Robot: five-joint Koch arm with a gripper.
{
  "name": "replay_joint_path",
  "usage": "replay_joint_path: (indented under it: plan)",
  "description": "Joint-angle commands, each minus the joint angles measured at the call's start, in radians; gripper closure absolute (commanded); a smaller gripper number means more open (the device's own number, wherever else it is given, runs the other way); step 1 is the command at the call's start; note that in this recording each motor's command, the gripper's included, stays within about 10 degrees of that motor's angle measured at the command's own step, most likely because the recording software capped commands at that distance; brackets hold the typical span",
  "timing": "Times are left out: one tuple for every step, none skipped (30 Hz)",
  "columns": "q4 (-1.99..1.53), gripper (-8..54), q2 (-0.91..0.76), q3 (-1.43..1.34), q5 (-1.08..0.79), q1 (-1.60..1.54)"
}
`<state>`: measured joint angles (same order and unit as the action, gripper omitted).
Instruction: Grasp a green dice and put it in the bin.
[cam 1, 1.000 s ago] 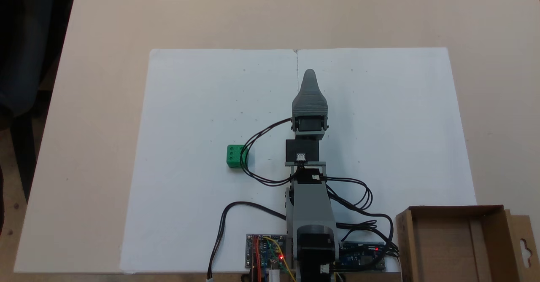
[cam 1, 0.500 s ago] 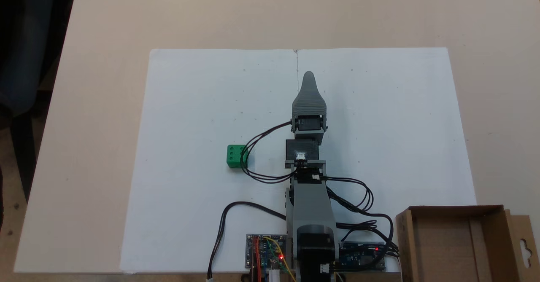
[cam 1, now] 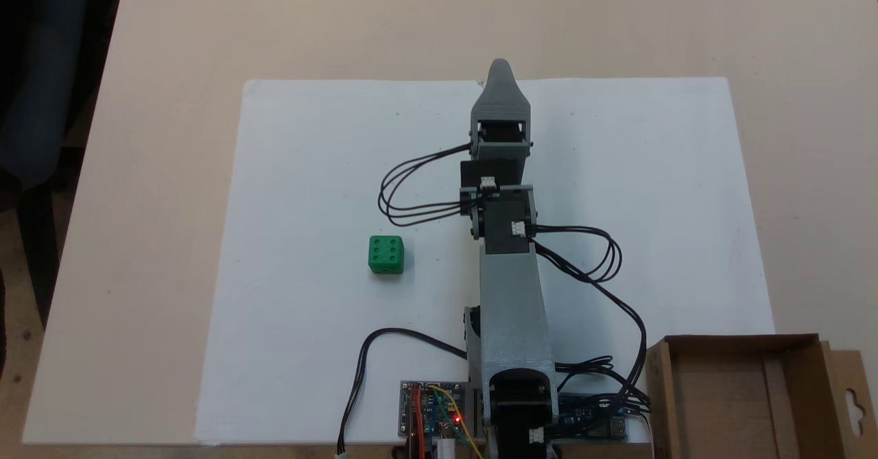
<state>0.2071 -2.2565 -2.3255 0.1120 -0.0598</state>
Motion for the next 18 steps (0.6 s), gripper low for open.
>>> replay_joint_path:
  plan:
    - [-0.158, 1.1, -0.11, 0.104, 0.153, -0.058]
    - [-0.225, 1.1, -0.11, 0.127, 0.179, -0.083]
    - [-0.283, 1.1, -0.11, 0.147, 0.204, -0.11]
    - [-0.349, 1.1, -0.11, 0.161, 0.227, -0.141]
    - [-0.405, 1.1, -0.109, 0.172, 0.236, -0.173]
    - [-0.461, 1.1, -0.109, 0.175, 0.239, -0.209]
    - [-0.52, 1.1, -0.109, 0.176, 0.239, -0.238]
    - [-0.58, 1.1, -0.109, 0.176, 0.239, -0.267]
    - [-0.63, 1.0, -0.109, 0.178, 0.241, -0.295]
    - [-0.688, 0.8, -0.109, 0.178, 0.249, -0.318]
    - [-0.741, 0.2, -0.104, 0.184, 0.255, -0.336]
    - [-0.791, 0.0, -0.092, 0.195, 0.284, -0.36]
    - [-0.845, -0.3, -0.078, 0.206, 0.308, -0.39]
    - [-0.897, -0.3, -0.064, 0.216, 0.331, -0.413]
    - [-0.954, -0.4, -0.049, 0.227, 0.341, -0.436]
    - [-1.003, -0.3, -0.041, 0.235, 0.348, -0.46]
    - [-1.046, -0.3, -0.025, 0.244, 0.36, -0.479]
    - [-1.1, -0.4, -0.008, 0.253, 0.376, -0.495]
